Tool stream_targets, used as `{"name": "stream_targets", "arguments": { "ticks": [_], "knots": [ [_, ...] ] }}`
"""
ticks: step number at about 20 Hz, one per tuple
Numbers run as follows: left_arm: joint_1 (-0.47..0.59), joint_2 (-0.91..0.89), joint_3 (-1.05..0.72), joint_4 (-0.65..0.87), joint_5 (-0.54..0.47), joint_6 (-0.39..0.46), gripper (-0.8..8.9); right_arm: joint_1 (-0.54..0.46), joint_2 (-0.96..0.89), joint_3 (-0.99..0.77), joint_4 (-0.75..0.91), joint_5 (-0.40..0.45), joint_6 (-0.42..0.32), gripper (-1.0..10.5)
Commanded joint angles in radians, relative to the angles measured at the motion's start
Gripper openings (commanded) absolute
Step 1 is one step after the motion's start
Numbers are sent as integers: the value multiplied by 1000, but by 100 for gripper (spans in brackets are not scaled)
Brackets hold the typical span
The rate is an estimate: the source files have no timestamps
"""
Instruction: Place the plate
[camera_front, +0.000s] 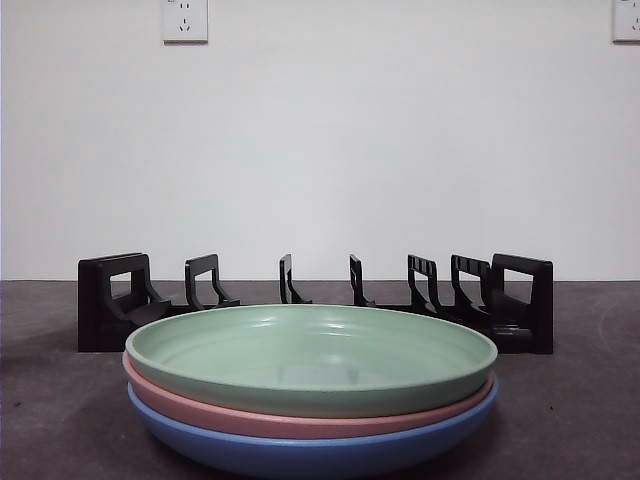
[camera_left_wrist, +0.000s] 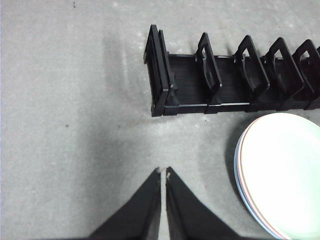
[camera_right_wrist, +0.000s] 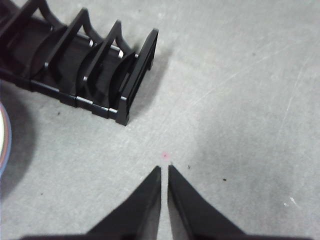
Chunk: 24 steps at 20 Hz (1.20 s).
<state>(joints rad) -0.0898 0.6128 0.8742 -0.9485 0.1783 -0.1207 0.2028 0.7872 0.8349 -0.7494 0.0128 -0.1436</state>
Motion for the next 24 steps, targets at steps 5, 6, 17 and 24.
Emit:
{"name": "stream_targets", "arguments": {
  "ticks": [5, 6, 17, 24],
  "knots": [
    [-2, 0, 13, 4, -2, 4, 7, 4, 2, 5, 16, -5, 21, 15],
    [-2, 0, 13, 5, -2, 4, 7, 4, 2, 5, 15, -5, 21, 15],
    [86, -425, -684, 840, -105, 89, 7, 4, 2, 5, 16, -5, 21, 15],
    [109, -610, -862, 859, -104, 68, 7, 4, 2, 5, 16, -5, 21, 15]
  ]
}}
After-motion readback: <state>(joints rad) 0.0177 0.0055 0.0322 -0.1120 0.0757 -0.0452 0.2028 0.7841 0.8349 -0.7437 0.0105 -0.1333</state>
